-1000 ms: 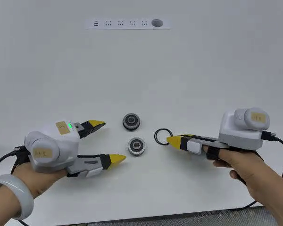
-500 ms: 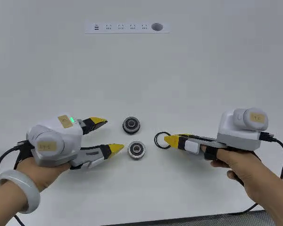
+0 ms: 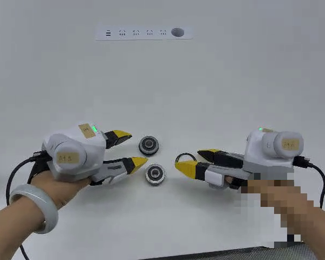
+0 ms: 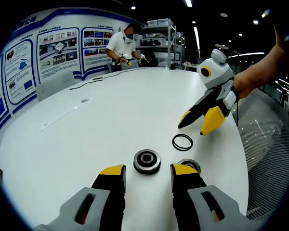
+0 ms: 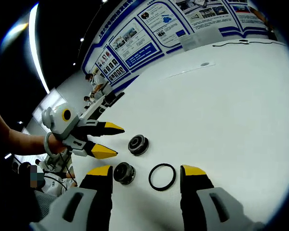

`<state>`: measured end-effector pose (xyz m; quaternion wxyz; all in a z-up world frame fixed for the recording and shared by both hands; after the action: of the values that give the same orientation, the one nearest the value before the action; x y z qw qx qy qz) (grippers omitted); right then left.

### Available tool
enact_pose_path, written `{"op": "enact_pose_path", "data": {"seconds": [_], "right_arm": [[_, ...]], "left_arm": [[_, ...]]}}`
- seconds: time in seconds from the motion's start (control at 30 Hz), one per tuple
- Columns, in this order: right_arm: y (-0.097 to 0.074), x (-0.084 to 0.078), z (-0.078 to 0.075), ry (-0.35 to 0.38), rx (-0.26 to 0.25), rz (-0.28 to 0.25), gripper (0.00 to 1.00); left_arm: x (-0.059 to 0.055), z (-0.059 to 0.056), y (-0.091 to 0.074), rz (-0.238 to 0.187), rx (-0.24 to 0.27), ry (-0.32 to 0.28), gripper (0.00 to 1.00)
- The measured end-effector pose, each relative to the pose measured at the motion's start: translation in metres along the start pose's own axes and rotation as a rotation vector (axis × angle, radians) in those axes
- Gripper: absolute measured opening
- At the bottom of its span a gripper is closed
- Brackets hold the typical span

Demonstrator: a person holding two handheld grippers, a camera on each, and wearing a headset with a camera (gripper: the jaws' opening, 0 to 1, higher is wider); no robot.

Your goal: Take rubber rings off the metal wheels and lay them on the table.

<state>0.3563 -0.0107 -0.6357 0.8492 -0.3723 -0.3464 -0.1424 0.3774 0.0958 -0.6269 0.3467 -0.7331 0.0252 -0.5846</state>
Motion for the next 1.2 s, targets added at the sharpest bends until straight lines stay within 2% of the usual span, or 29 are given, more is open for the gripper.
{"op": "enact_pose_path", "data": {"seconds": [0.3,0.8,1.2], "right_arm": [[-0.001,0.002,0.001,-0.004,0.003,-0.002,0.57],[-0.001,0.008,0.003,-0.003,0.012,-0.022,0.57],[0.0,0.008,0.003,0.008,0.015,-0.02,0.56]], "left_arm": [[0.006,0.001,0.01,0.014,-0.005,0.016,0.27],[0.002,0.004,0.028,0.074,-0.02,0.06,0.21],[-0.001,0.006,0.033,0.102,-0.025,0.084,0.15]]}}
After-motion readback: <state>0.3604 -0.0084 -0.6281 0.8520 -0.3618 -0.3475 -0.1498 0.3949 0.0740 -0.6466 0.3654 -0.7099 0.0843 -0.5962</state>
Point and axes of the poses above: the centre of the closed fingertips' face, and the gripper's own axes: y roughly forward along the fingers, z roughly to its left, x roughly out of its top, the point moved 1 cm from there along -y, roughly backward along the fingers, and after that the axes turned 6 degrees about -x, right-handed, at the moved point
